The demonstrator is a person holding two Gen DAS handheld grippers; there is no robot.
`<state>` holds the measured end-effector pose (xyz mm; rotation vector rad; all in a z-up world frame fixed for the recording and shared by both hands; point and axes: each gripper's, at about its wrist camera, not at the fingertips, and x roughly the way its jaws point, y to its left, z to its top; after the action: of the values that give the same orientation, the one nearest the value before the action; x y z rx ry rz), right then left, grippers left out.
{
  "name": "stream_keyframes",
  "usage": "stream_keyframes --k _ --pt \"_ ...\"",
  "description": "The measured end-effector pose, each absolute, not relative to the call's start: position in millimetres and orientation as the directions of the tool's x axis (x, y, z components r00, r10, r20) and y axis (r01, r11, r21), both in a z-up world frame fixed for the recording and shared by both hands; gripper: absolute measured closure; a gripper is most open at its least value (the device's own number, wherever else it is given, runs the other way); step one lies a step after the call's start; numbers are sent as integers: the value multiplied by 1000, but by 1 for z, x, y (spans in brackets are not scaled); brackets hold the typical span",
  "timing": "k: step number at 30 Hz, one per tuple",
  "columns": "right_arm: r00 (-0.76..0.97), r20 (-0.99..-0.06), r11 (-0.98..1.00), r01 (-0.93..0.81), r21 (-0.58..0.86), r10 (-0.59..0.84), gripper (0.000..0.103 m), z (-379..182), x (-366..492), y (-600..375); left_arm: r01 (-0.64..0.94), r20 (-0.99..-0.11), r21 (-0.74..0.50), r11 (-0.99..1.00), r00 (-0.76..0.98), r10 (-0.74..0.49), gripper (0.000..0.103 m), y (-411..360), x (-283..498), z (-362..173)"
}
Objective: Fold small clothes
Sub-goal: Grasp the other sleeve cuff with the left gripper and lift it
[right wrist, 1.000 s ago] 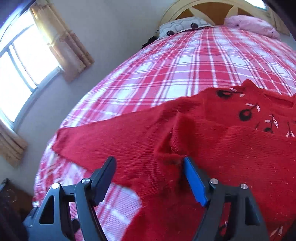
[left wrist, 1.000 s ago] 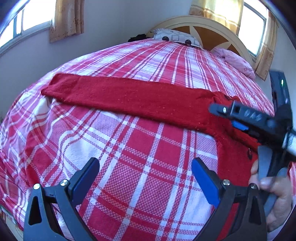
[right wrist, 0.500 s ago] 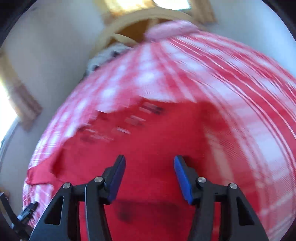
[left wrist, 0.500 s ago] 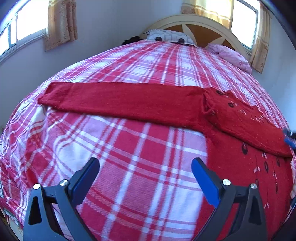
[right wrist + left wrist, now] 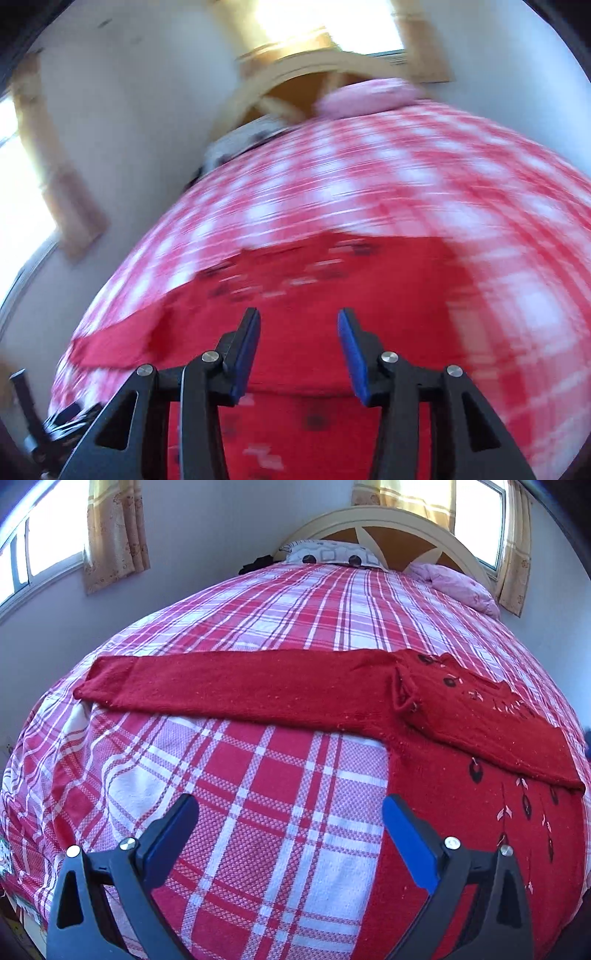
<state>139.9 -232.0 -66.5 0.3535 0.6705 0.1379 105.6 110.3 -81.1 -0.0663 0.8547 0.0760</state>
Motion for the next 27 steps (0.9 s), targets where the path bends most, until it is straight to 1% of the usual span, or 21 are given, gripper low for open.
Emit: stream_keyframes --k 2,4,8,11,13,15,19,20,21,22,24,26,27 --pt "726 -604 924 -112 366 327 57 -69 162 -185 -88 -753 -16 996 656 46 1 108 105 -82" --pt "691 -626 924 -173 341 360 57 -78 177 -141 -91 -753 -1 996 655 60 1 109 106 -83" --pt "641 -662 922 -249 297 387 57 -102 198 -70 -137 -758 0 991 646 90 1 130 110 -87" --pt "569 -728 922 -287 259 382 57 -134 210 -38 -207 -756 11 978 639 144 1 157 114 -88" --pt "601 -708 925 -301 231 372 55 -130 202 -36 -274 -748 6 962 637 187 1 186 116 -87" --pt "596 -695 913 -317 256 402 50 -130 201 -39 -355 -735 -11 935 637 233 1 218 120 -84" --pt "597 -676 902 -298 313 431 50 -133 200 -51 -487 -720 -104 867 638 272 3 282 134 -85" --pt "598 -676 902 -297 313 432 50 -135 200 -50 -516 -716 -137 845 642 276 5 298 139 -86" --pt "599 -677 904 -298 308 428 50 -136 200 -49 -542 -712 -166 824 643 280 11 312 144 -87" --pt "600 -679 906 -299 299 423 50 -136 200 -47 -558 -716 -189 808 641 276 14 320 149 -89" --pt "601 -682 909 -301 289 416 50 -137 202 -43 -575 -730 -246 780 640 242 26 337 161 -96" --pt "598 -680 905 -303 297 423 50 -137 203 -43 -567 -727 -300 767 656 201 31 345 174 -100" --pt "596 -677 902 -303 307 431 49 -138 204 -45 -575 -735 -308 758 650 195 31 348 183 -104"
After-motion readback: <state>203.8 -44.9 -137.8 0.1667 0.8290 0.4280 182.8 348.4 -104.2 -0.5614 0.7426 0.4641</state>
